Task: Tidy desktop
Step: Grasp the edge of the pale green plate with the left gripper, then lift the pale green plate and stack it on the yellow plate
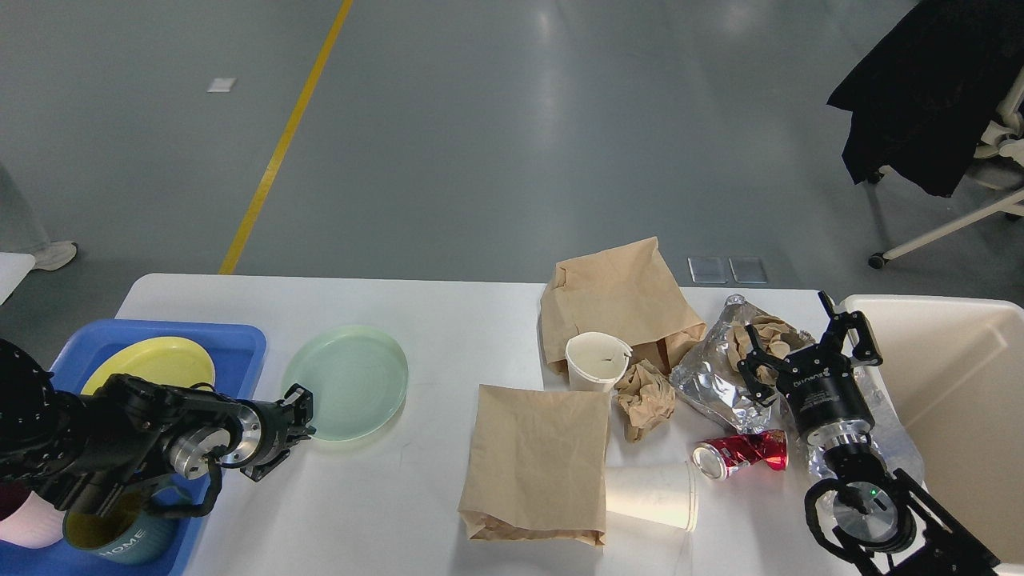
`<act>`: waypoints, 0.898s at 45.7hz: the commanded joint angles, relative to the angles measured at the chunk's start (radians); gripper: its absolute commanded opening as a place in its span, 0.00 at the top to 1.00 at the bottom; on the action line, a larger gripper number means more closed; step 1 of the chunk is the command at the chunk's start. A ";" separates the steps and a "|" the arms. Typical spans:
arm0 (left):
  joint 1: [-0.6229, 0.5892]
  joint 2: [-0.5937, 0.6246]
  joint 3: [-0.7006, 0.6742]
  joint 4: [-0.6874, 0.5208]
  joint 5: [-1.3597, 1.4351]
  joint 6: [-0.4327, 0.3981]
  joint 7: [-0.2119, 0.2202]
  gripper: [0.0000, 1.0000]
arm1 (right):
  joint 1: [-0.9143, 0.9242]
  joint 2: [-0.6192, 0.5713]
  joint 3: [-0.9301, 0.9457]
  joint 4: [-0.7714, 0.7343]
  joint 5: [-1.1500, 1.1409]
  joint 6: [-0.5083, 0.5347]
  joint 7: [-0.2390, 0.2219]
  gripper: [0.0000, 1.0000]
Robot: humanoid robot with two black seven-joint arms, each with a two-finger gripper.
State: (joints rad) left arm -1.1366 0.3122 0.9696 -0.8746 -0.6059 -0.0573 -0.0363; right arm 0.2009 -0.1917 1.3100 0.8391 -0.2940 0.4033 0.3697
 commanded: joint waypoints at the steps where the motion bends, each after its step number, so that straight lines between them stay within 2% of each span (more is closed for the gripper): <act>1: -0.002 0.001 0.000 -0.001 0.000 -0.001 0.003 1.00 | 0.000 0.000 0.000 0.000 -0.002 0.000 0.000 0.00; 13: -0.017 0.013 -0.025 -0.021 -0.002 -0.024 0.009 1.00 | 0.000 0.000 0.000 0.000 -0.002 0.000 0.000 0.00; 21: -0.113 0.048 0.030 -0.107 -0.003 -0.053 0.029 1.00 | 0.000 0.000 0.000 0.000 0.001 0.000 0.000 0.00; 30: -0.343 0.064 0.165 -0.291 -0.025 -0.108 0.030 1.00 | 0.000 0.000 0.000 0.000 0.001 0.000 0.000 0.00; 41: -0.759 0.091 0.382 -0.615 -0.080 -0.161 0.026 1.00 | 0.000 0.000 0.000 0.000 0.001 0.000 0.000 0.00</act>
State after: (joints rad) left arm -1.7165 0.3969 1.2589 -1.3471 -0.6683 -0.1957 -0.0062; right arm 0.2009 -0.1917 1.3100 0.8391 -0.2931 0.4033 0.3697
